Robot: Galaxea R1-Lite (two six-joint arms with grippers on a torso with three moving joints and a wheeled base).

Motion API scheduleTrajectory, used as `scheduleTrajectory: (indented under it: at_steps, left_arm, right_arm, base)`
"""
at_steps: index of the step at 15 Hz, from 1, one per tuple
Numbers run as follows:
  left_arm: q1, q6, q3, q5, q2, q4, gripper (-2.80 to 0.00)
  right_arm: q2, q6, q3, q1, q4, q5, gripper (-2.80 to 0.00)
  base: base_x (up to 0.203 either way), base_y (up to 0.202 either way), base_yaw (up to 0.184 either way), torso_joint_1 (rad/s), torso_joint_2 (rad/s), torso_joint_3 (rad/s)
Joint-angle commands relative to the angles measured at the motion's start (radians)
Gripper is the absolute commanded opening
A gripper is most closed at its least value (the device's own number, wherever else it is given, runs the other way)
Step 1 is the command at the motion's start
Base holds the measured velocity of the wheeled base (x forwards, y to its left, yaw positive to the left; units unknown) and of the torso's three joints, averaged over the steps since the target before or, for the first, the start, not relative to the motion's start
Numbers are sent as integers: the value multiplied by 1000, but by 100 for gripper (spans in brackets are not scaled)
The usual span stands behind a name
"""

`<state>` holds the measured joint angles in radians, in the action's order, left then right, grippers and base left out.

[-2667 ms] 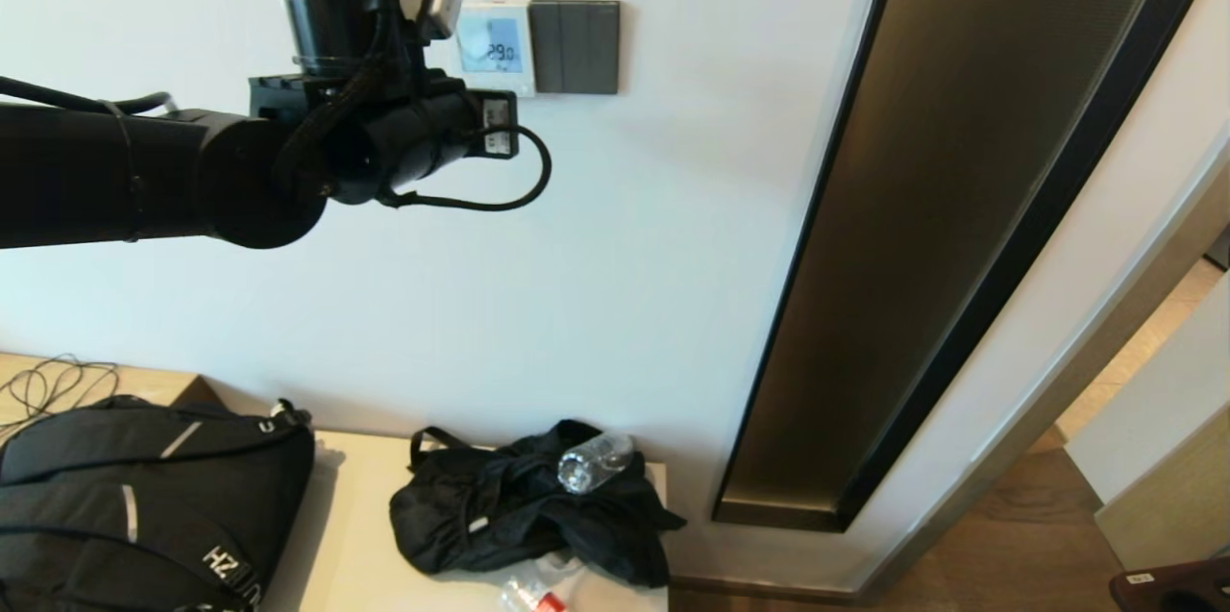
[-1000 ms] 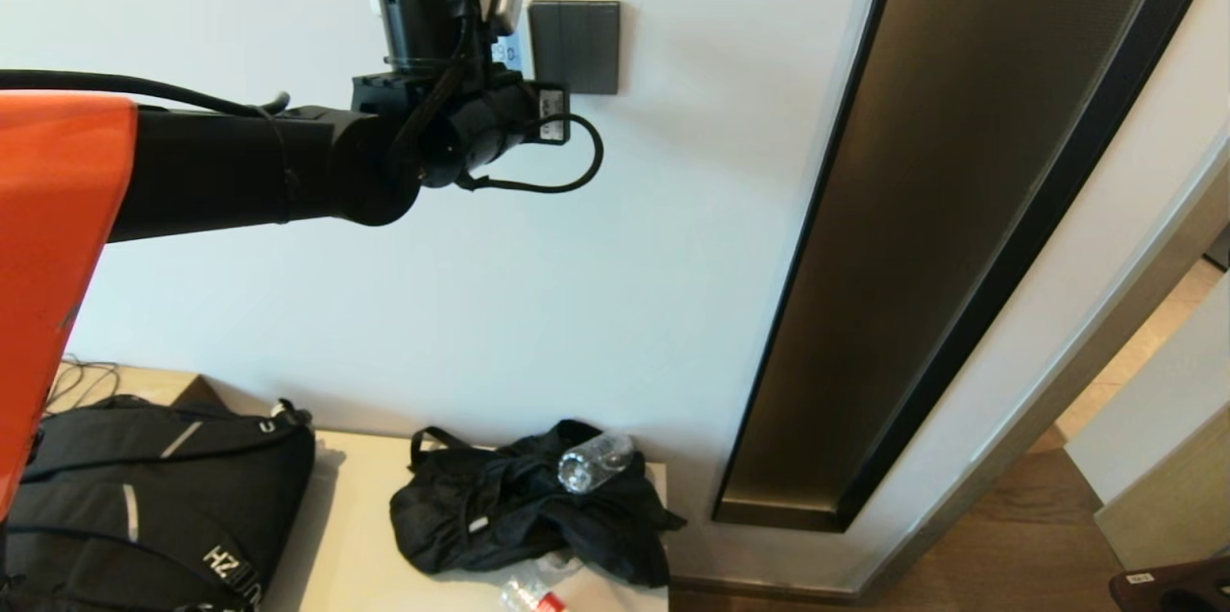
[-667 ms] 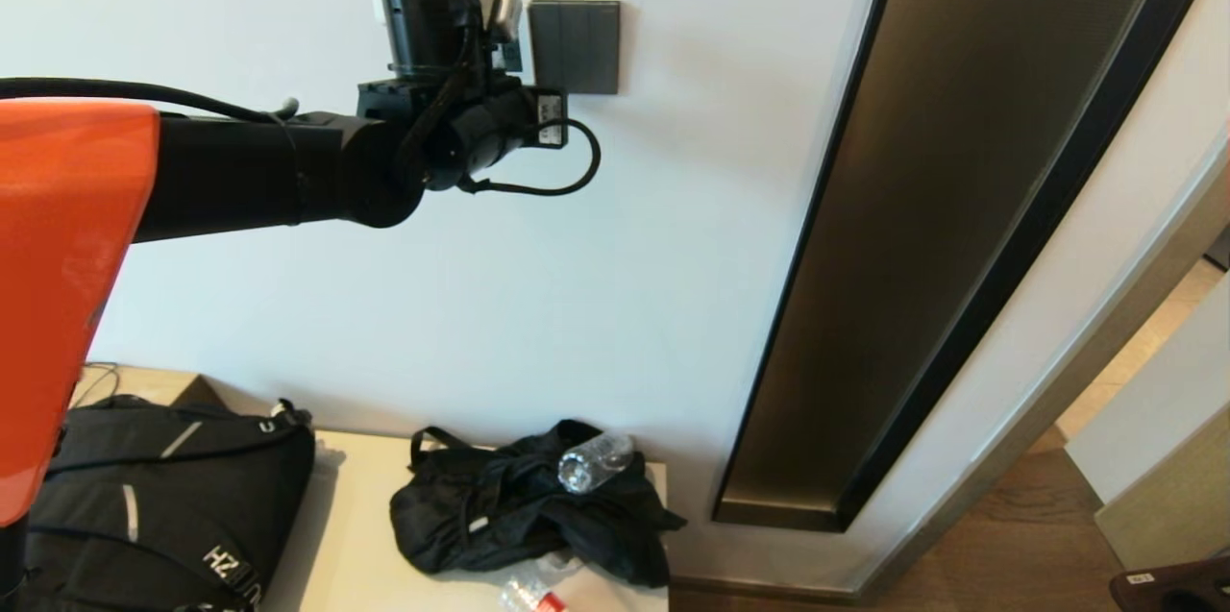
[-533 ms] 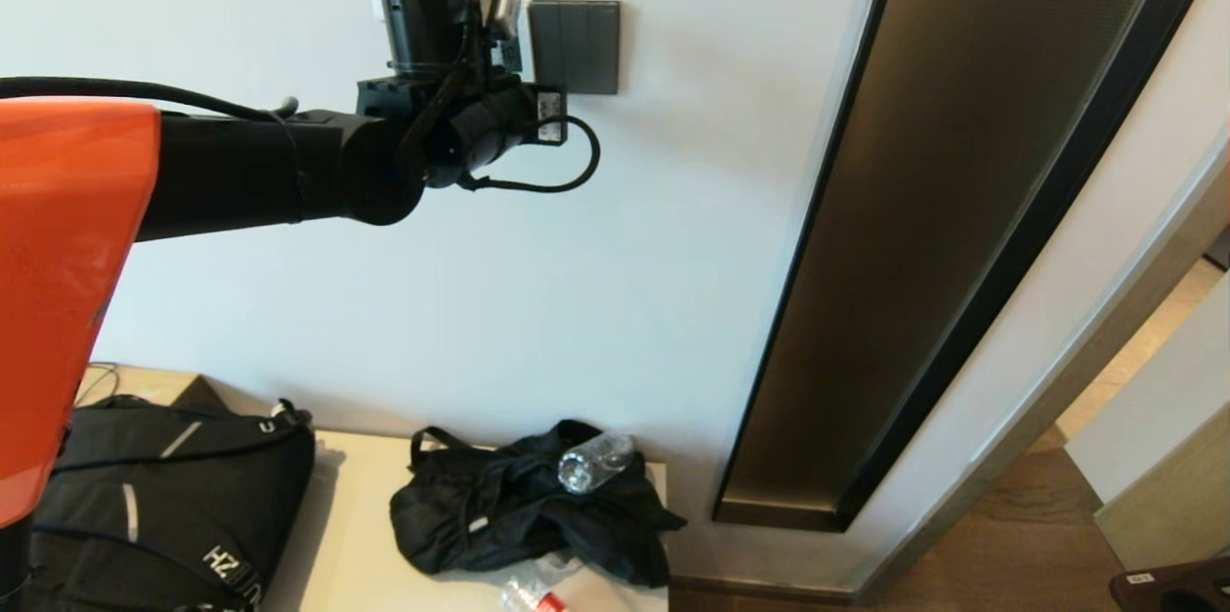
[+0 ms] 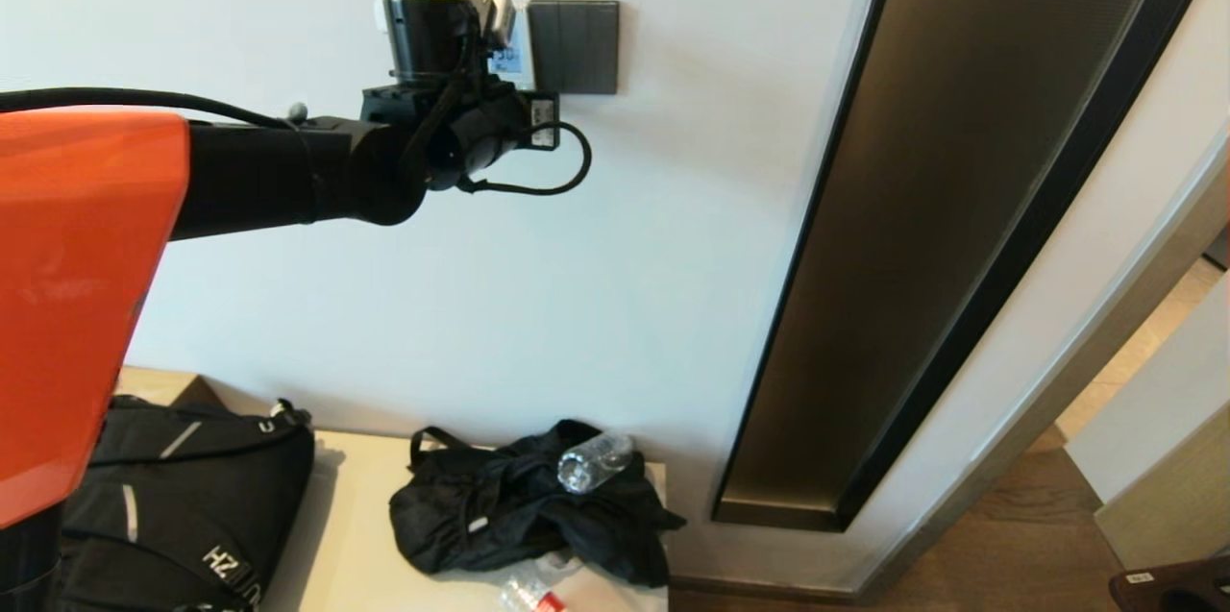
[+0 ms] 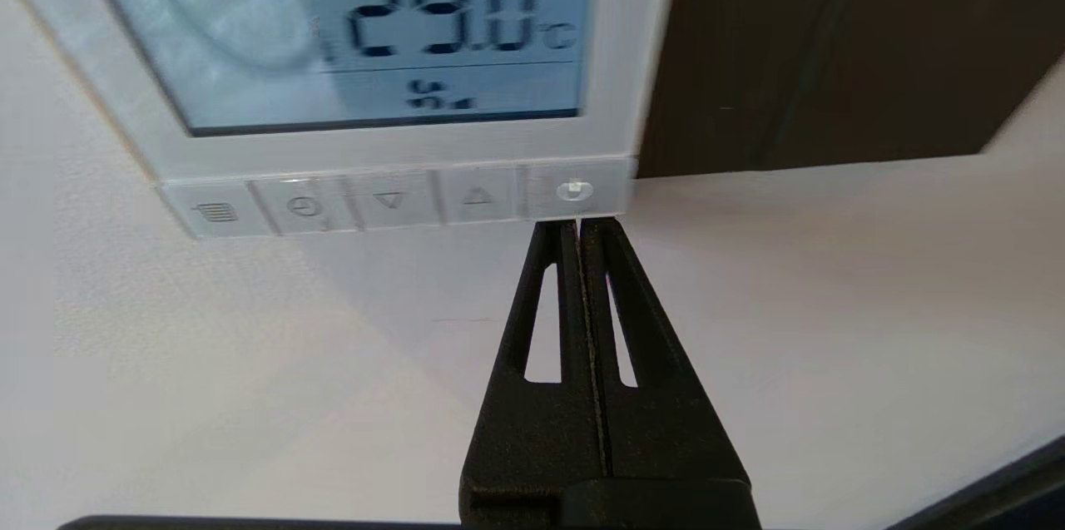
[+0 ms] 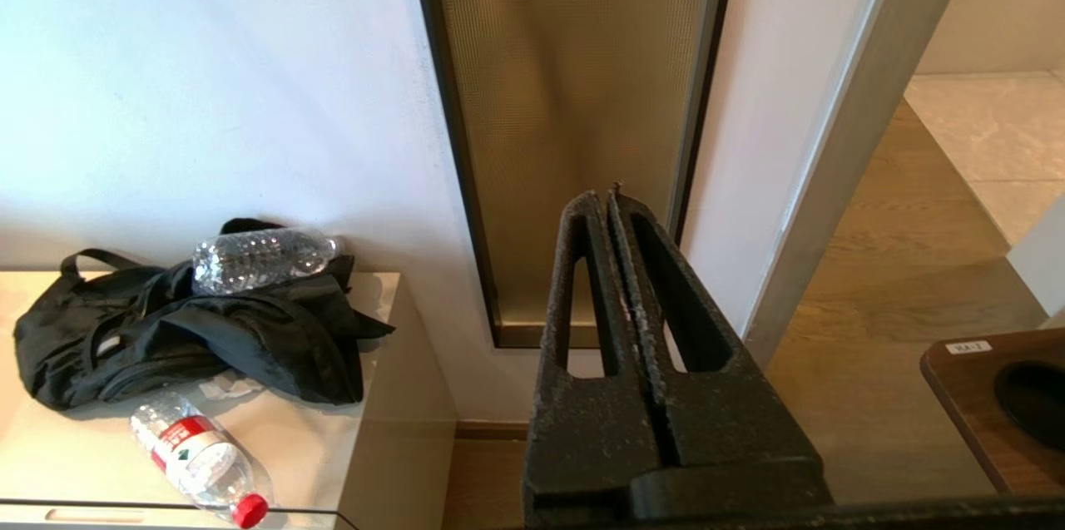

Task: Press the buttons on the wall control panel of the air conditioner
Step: Turn off the central air conditioner

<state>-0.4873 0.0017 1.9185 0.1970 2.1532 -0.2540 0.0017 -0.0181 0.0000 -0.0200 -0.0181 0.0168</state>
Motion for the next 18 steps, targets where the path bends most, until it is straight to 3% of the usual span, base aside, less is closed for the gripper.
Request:
scheduleTrajectory:
  at_steps: [1,18]
  left_arm:
    - [-1,0,0,0,0,-2,-280]
    - [-5,-2,-92,-1,-86,-34,-280]
  right_arm:
    - [1,0,1,0,0,0,-280]
    - [0,0,1,0,0,0,-280]
  base:
    - [0,0,0,0,0,0]
    - [0,0,0,0,0,0]
